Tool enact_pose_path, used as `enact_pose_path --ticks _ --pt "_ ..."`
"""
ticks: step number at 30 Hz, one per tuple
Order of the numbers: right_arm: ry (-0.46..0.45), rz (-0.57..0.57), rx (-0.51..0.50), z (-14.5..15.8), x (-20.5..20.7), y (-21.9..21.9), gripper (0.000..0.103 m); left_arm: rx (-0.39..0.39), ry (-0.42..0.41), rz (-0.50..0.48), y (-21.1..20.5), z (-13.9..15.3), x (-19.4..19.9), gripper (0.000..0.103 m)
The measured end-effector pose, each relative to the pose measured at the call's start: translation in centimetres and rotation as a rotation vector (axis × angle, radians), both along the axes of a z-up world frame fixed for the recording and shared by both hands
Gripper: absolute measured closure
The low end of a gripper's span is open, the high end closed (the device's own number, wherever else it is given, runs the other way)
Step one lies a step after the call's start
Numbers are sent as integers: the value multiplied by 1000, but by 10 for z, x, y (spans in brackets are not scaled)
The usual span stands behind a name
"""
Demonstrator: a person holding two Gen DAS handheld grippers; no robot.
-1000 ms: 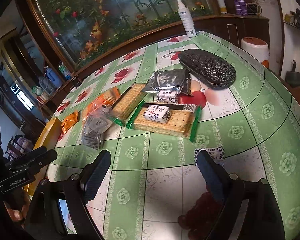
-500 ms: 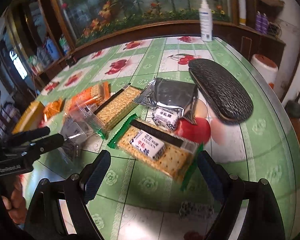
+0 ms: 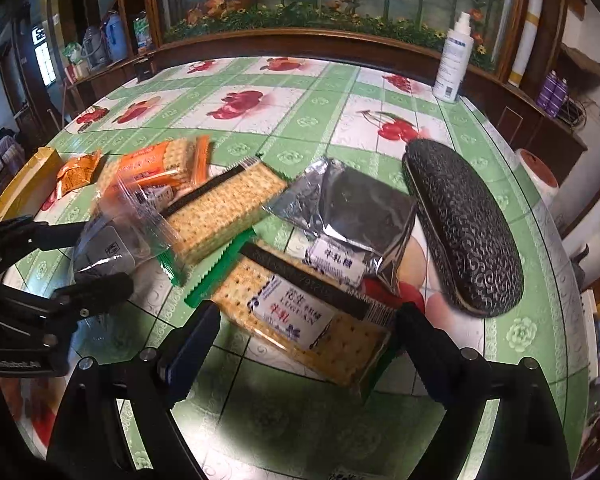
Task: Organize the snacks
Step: 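Grasp the clear plastic bag with the left tool while the right tool reaches the white-labelled cracker pack, then lift the clear bag with the left tool while the right tool grasps the small white-labelled pack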
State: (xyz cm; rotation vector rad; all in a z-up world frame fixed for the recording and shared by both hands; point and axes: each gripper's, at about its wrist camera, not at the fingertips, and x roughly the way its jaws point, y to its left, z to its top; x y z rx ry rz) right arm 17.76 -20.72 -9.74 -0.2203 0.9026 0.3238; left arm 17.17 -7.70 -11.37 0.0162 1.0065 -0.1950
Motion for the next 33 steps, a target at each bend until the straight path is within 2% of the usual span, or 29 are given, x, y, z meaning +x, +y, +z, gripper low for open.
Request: enact_pose_path --ticks 3,5,8,10,13,15,16,18,20,22,23,27,32,33 --pt "52 13 13 -7 8 -1 10 -11 9 -2 2 -2 1 24" --pt "105 33 68 -13 6 -3 10 -7 5 -7 3 -2 0 24" --pt "116 51 107 -10 -8 -3 12 -6 12 -7 6 -1 0 24" --pt "100 59 127 -5 -12 -2 12 -13 9 -3 8 1 1 24" --pt "57 29 67 -2 -9 2 12 -4 10 -2 7 2 4 24" --pt "33 2 70 3 -8 -1 12 -4 10 -7 8 2 3 24" --pt "20 -2 104 7 -10 -6 14 -6 8 -8 9 3 3 24" --pt "-10 -1 190 17 -17 -17 25 -14 9 -6 12 3 3 24" --pt "-2 -3 217 18 -17 -21 47 -21 15 -5 13 1 5 24" --pt "19 4 226 14 -14 -21 62 -9 18 -6 11 -2 5 25" --pt "30 7 231 12 -12 -20 65 1 15 -8 10 -3 5 25" --pt "17 15 214 12 -13 -14 65 29 0 -12 7 -4 4 24" --pt "-1 26 166 10 -19 -3 70 -21 -17 5 16 -3 4 25" --pt "-6 23 153 9 -20 -2 71 -26 -20 7 18 -3 3 31"
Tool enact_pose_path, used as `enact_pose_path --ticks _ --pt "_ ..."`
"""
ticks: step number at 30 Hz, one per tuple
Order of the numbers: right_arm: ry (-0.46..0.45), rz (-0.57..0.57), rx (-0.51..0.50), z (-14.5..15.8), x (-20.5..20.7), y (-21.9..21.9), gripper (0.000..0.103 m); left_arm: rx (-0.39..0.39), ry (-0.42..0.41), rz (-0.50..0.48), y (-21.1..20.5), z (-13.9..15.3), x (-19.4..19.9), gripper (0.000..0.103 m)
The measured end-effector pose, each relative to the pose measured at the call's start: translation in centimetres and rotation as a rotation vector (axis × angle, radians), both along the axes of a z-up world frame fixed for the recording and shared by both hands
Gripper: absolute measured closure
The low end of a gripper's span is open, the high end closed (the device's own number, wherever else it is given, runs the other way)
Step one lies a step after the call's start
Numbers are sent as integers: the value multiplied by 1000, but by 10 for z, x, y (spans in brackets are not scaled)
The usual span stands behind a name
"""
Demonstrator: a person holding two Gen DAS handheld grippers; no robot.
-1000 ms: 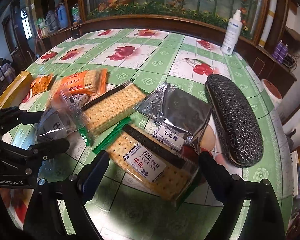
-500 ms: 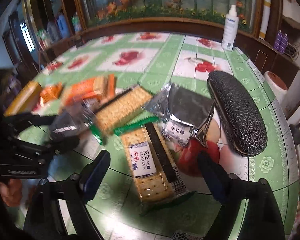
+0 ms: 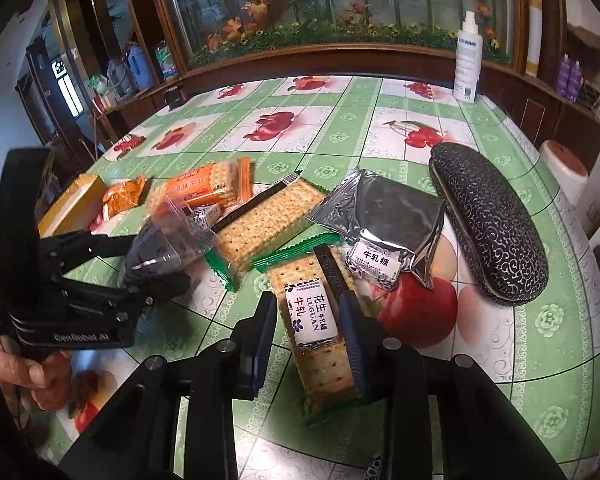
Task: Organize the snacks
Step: 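Lift the clear bag with the left tool while the right tool grasps the small white-labelled pack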
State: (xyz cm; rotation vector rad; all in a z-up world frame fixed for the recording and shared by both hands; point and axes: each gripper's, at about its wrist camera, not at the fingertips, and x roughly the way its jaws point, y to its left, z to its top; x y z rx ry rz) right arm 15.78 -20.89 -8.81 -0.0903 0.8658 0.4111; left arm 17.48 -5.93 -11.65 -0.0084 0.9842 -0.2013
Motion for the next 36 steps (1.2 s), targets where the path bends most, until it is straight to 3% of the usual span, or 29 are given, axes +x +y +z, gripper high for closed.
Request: enact_pose_path --ticks 1,8,15,23,36 --pt "-2 -4 -1 0 -1 1 81 0 -6 3 1 1 -1 43" --pt "1 -27 112 5 -14 -6 83 -39 -3 35 18 4 -11 48" --pt "-19 -21 194 19 -41 -1 83 -11 -51 85 32 20 -44 48" --pt "-29 32 248 31 -71 25 83 99 -123 160 49 42 -84 48" --pt "-6 120 311 41 -98 72 84 115 -194 275 94 63 -124 47"
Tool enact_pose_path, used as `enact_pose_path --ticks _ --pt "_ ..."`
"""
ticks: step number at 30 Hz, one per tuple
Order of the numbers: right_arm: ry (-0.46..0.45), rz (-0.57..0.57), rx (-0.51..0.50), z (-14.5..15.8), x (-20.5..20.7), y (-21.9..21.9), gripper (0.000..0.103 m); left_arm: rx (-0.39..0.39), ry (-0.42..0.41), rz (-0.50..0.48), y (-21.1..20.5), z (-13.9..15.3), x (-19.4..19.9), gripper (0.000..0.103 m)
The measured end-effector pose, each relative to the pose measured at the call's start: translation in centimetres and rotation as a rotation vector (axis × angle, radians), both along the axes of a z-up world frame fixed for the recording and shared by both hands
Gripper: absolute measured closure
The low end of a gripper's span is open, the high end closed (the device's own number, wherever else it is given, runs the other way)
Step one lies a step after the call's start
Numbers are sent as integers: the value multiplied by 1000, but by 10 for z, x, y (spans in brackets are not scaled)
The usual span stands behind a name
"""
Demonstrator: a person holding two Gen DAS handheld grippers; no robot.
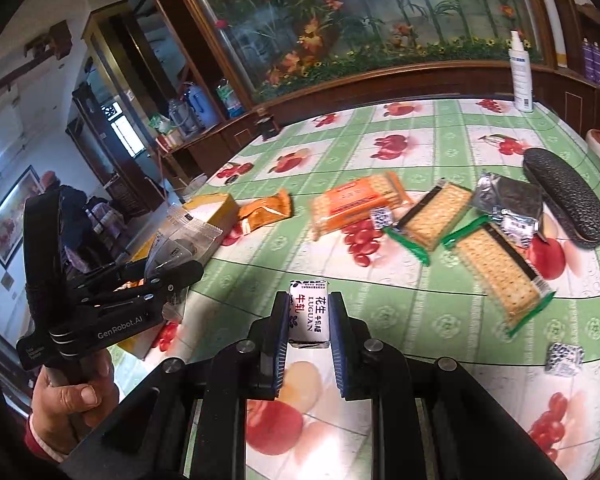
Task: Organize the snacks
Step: 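Lift the clear bag with the left tool while the right tool grasps the small white-labelled pack, then carry the clear bag and white-labelled pack over the tray and open both tools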
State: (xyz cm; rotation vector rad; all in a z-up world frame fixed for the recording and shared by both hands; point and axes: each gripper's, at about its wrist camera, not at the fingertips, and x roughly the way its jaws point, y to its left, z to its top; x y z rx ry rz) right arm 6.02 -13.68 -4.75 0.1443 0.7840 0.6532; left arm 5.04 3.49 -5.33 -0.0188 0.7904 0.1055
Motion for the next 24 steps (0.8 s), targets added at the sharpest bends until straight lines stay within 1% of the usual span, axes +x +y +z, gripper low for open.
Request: enact_pose_path --ticks 11,17,24 --pt "12 97 26 3 -6 58 84 1 -49 140 58 7 -27 47" --pt "18 158 13 3 -10 94 83 -11 -69 206 88 7 -39 47" --pt "19 219 -10 2 -14 131 83 -28 -72 259 116 2 -50 47"
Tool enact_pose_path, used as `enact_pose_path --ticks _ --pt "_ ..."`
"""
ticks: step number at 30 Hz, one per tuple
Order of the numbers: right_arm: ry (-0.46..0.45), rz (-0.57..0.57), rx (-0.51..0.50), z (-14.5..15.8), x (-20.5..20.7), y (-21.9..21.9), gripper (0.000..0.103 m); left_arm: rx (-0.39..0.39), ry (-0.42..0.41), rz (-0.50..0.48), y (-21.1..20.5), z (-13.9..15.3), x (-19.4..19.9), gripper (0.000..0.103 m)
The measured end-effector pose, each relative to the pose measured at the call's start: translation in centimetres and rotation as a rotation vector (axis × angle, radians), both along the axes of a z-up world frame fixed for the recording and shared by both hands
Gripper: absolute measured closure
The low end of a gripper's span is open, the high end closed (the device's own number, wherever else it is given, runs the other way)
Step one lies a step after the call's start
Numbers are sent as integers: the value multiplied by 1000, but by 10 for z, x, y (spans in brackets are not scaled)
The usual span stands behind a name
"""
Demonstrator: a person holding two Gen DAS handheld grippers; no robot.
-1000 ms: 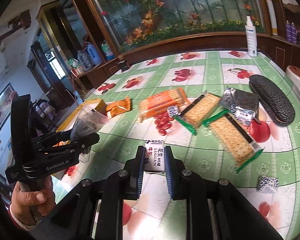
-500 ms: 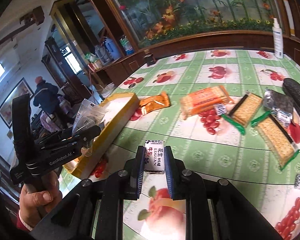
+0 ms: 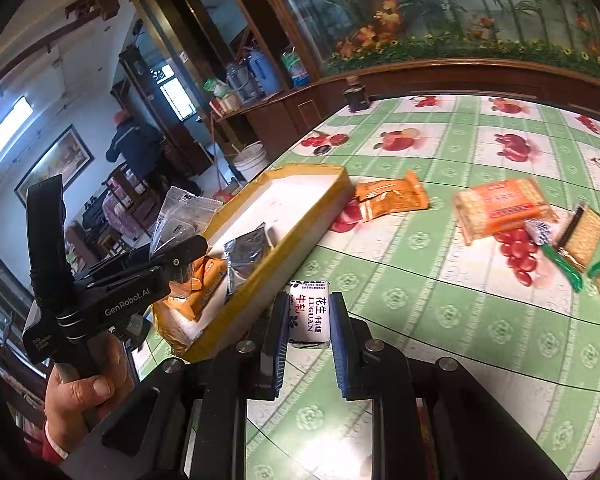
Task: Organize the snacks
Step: 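Carry the clear bag and white-labelled pack over the tray and open both tools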
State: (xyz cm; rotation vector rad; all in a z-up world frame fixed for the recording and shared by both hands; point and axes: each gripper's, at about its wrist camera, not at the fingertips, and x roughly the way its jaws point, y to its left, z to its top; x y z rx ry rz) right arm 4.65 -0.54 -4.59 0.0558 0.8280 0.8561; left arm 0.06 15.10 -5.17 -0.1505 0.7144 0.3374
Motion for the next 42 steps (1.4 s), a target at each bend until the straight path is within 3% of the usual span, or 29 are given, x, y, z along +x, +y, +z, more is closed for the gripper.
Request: enact_pose_path --ticks 16,25,32,36,39,41,42 --pt "19 144 -24 -11 -1 95 83 -40 31 119 58 -23 -22 47" --pt "43 239 -68 -28 -13 144 82 -51 72 140 69 -39 -21 47" --pt "56 255 -102 -45 -17 158 82 -36 91 135 71 -43 -20 47" --pt "50 250 -98 -43 -18 155 80 -32 97 137 70 -44 -21 42" --pt "33 229 -90 -37 -20 147 73 -21 97 152 72 -41 -22 38" --pt "16 199 -79 -32 -18 136 48 -19 89 162 73 -38 -24 34" --pt "7 188 -67 -29 -18 130 44 -18 79 167 73 -35 -26 31"
